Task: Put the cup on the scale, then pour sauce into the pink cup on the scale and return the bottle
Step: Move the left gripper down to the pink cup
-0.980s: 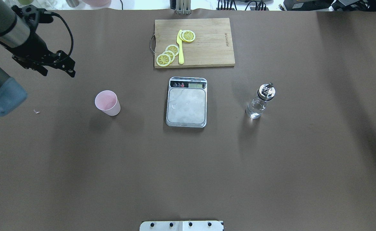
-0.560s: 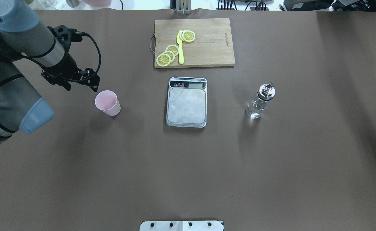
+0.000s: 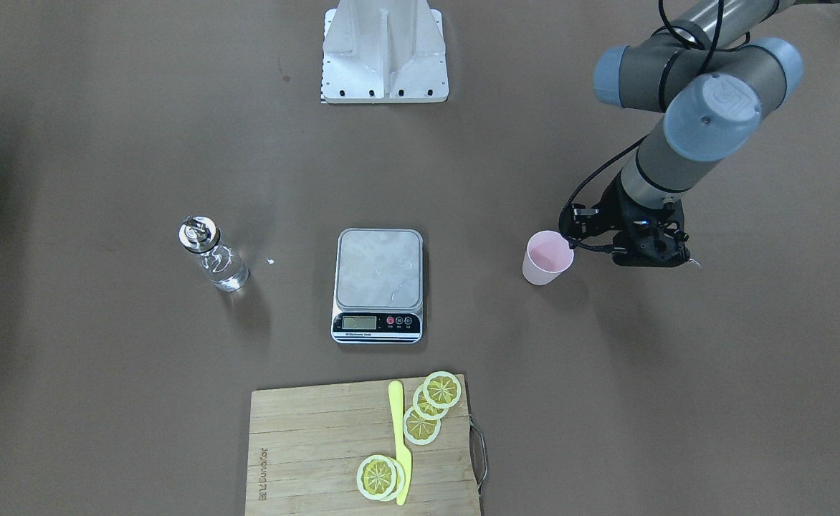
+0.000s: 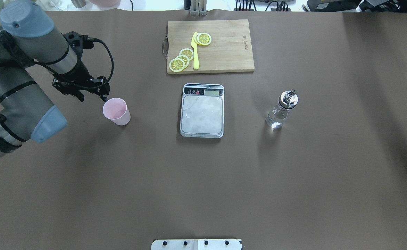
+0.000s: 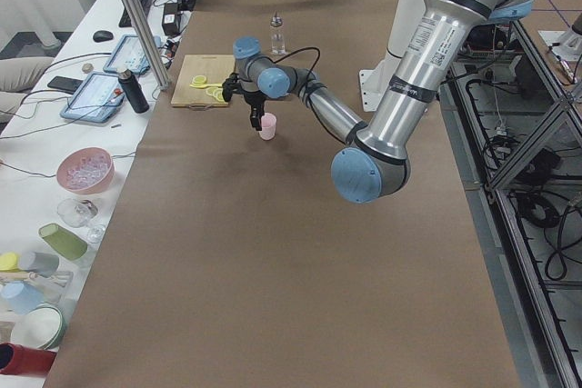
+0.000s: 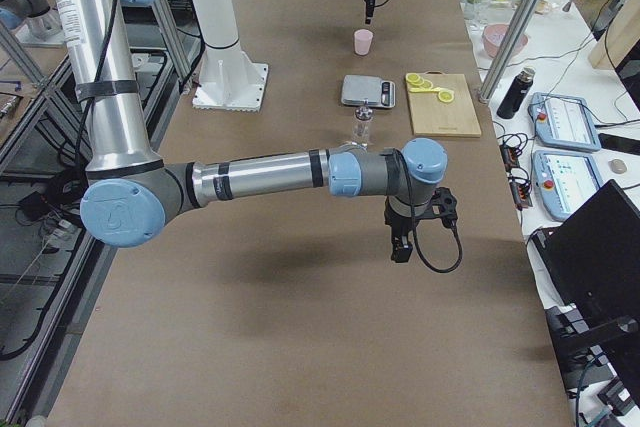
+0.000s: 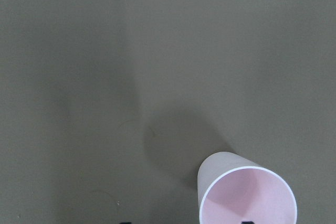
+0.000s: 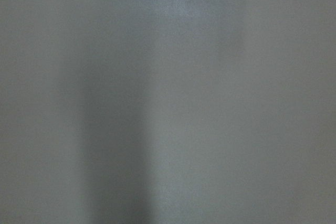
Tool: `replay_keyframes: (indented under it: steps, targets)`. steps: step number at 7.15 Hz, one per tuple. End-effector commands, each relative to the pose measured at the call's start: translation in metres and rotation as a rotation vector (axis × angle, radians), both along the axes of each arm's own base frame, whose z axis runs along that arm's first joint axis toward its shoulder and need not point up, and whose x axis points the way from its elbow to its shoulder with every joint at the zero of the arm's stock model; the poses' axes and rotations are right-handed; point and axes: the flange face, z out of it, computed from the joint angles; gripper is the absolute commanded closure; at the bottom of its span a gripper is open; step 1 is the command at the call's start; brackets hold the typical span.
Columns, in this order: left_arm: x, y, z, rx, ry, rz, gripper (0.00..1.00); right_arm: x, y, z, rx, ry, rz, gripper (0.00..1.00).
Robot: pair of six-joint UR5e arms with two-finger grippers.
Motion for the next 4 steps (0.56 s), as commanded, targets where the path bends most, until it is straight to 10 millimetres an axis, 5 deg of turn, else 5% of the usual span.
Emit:
replay_keyframes:
  steps: [1,4]
  targets:
    - [0.016,0.0,0.003,-0.017,0.015,-0.015,0.24,0.0,0.001,0.0,0.0,0.0,0.0,0.0]
    - [0.034,0.0,0.016,-0.01,0.025,0.003,0.24,0.0,0.001,0.0,0.0,0.0,0.0,0.0]
